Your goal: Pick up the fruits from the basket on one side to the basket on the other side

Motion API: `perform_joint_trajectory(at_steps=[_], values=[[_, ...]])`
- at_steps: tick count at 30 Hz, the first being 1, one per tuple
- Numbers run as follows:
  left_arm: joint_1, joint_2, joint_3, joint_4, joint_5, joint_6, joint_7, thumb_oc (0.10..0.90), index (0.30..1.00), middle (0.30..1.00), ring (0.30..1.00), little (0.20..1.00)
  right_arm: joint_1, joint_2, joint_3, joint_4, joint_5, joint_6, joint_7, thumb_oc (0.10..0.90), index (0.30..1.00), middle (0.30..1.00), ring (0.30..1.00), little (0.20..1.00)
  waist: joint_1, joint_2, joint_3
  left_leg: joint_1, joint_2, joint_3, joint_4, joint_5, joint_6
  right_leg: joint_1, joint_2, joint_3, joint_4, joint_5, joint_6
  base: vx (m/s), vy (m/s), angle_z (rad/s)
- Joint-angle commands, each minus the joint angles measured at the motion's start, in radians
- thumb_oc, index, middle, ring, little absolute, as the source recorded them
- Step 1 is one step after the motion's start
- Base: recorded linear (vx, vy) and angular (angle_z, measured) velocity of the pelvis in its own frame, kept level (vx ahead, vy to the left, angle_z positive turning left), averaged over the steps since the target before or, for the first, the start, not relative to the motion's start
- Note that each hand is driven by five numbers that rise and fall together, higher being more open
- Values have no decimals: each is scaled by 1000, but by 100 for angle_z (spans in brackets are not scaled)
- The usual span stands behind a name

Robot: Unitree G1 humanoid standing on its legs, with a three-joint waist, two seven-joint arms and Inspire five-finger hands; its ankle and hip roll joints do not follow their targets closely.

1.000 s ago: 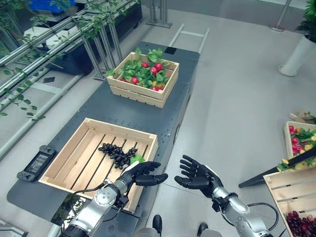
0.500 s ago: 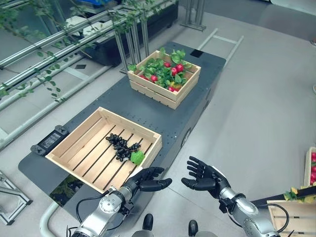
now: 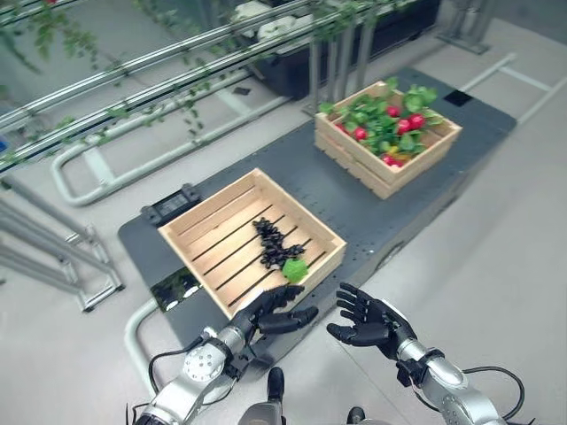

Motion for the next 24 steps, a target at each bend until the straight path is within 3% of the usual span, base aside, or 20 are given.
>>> perform_joint_trajectory(at_steps=[1,7,9,12,15,18,19,24], values=[[-69,24,101,-78,41,-170,100,800,900,900,900,900,-62,17,-29,-78,29,-133,7,800,900,900,900,900,4,-56,-64,72,35,23,1,-93,-52,-107,-21,13,1,138,-15,127,203,10],[-44,78,197,-115,170,-188,147,800,900,900,900,900,-7,38,-63,-114,39,-98,14,800,900,900,900,900,7,-50,-69,106,5,26,1,-126,-28,-122,-70,6,74,121,16,133,270,1],[-54,103,234,-131,244,-217,205,800,900,900,900,900,13,46,-68,-114,37,-90,27,800,900,900,900,900,3,-42,-55,118,-2,46,1,-132,-12,-150,-85,-5,161,90,25,74,218,-8],[-79,127,254,-123,331,-228,282,800,900,900,900,900,22,49,-66,-103,27,-83,43,800,900,900,900,900,-6,-43,-30,131,-10,48,7,-132,2,-206,-91,15,278,95,42,53,81,-20],[-144,184,264,-91,439,-211,394,800,900,900,900,900,28,52,-50,-77,29,-85,57,800,900,900,900,900,-22,-61,-10,140,-16,59,10,-151,-1,-232,-122,52,172,199,63,74,-99,-28],[-182,191,251,-64,516,-194,440,800,900,900,900,900,21,56,-45,-66,18,-66,51,800,900,900,900,900,-27,-59,-19,116,-3,86,18,-145,0,-225,-100,49,141,165,55,32,-124,4],[-203,203,232,-55,570,-152,486,800,900,900,900,900,20,32,-38,-67,5,-50,47,800,900,900,900,900,-41,-58,-11,113,9,91,16,-136,-1,-248,-88,64,154,169,57,41,-120,27],[-286,266,150,55,646,-117,620,800,900,900,900,900,29,-30,-42,-95,1,-32,53,800,900,900,900,900,-87,-58,12,95,35,124,1,-122,-24,-252,-56,76,102,160,35,-3,-70,19]])
